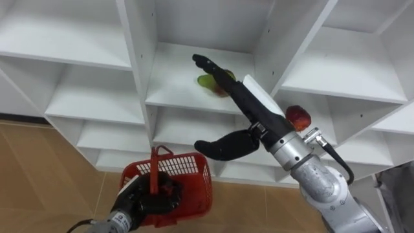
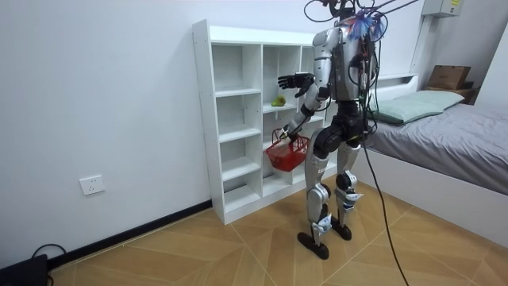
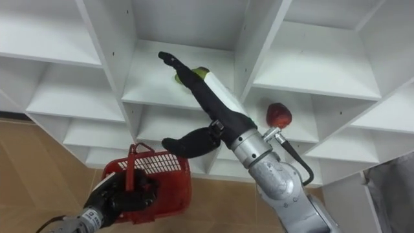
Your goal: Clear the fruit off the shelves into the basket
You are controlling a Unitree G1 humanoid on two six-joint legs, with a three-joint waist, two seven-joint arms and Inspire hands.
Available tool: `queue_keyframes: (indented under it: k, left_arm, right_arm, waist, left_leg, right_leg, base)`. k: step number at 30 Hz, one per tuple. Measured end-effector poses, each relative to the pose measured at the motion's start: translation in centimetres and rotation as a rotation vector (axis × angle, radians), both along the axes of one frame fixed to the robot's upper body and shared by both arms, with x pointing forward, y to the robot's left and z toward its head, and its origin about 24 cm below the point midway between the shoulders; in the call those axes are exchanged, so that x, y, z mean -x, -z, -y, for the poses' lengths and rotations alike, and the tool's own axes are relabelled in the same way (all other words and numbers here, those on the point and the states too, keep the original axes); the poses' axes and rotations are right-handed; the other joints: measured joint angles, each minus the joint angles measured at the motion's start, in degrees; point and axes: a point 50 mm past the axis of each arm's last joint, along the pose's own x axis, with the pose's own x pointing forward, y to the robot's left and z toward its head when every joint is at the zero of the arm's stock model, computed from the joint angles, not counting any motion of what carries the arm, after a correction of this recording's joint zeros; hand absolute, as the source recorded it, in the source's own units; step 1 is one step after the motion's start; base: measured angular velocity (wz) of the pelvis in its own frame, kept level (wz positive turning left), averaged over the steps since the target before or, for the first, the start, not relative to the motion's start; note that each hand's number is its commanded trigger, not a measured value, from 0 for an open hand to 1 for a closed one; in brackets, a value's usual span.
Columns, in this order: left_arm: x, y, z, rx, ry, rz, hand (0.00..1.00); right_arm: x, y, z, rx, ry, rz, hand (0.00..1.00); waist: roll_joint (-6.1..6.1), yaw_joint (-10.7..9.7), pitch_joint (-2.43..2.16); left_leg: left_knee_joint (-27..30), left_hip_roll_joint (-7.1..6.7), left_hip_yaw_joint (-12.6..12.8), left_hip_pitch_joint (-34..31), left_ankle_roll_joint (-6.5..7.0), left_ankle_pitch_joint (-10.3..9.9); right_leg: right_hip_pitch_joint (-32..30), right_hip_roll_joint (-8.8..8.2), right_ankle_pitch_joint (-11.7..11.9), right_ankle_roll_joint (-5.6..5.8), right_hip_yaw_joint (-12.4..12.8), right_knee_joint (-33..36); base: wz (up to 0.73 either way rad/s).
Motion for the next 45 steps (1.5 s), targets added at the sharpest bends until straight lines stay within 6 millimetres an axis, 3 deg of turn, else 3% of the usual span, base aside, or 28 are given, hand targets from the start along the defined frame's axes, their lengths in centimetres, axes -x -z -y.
queue_keyframes:
  k: [11,15,20,24,37,45]
  left_arm:
    - [0.4,0.4,-1.0,-0.022,-0.036,-0.020,1.00]
    - [0.4,0.4,-0.9,-0.034,-0.020,-0.021,1.00]
    - [0.5,0.4,-0.9,-0.032,-0.017,-0.026,1.00]
    - [0.2,0.2,-0.9,-0.033,-0.013,-0.016,1.00]
    - [0.1,0.0,-1.5,-0.069,-0.006,-0.013,1.00]
    - [0.6,0.6,-1.8,-0.094,0.009,-0.073,1.00]
  right_arm:
    - [-1.4,-1.8,0.6,0.074,0.069,0.141,0.00]
    - [-1.7,-1.9,0.6,0.105,0.086,0.167,0.00]
    - [-3.6,-2.5,0.8,0.116,0.110,0.187,0.00]
    - [-3.9,-2.8,1.1,0.102,0.143,0.207,0.00]
    - [-6.5,-3.1,2.7,0.135,0.255,0.226,0.00]
    - [-7.8,-1.3,3.8,0.202,0.305,0.126,0.00]
  waist:
    - [0.12,0.3,0.06]
    - [0.10,1.6,0.07]
    - [-0.37,2.3,0.28]
    - [-1.15,2.7,0.42]
    - [-2.99,2.6,0.52]
    - [-2.66,2.6,0.94]
  left_leg:
    - [0.1,0.00,-0.6,-0.1,-0.03,0.0]
    - [0.1,0.00,-0.8,-0.2,-0.06,0.0]
    - [-0.4,-0.06,-0.9,-0.2,-0.09,0.0]
    - [-0.4,-0.07,-1.0,-0.1,-0.15,0.1]
    - [-0.4,-0.16,-2.6,-0.2,-0.26,0.2]
    - [0.3,-0.29,-3.9,-0.8,-0.27,0.1]
  right_leg:
    - [0.1,0.00,0.0,-0.02,-0.8,0.1]
    - [0.1,-0.02,0.0,-0.02,-1.1,0.2]
    - [0.1,-0.09,0.0,-0.02,-1.1,0.1]
    - [0.1,-0.08,0.0,-0.01,-1.3,0.1]
    - [0.8,-0.29,-0.1,0.03,-3.8,-0.1]
    - [1.4,-0.28,-0.1,0.03,-4.3,-0.3]
  base:
    - [0.02]
    - [0.01]
    - [0.00]
    - [0.01]
    - [0.07]
    - [0.08]
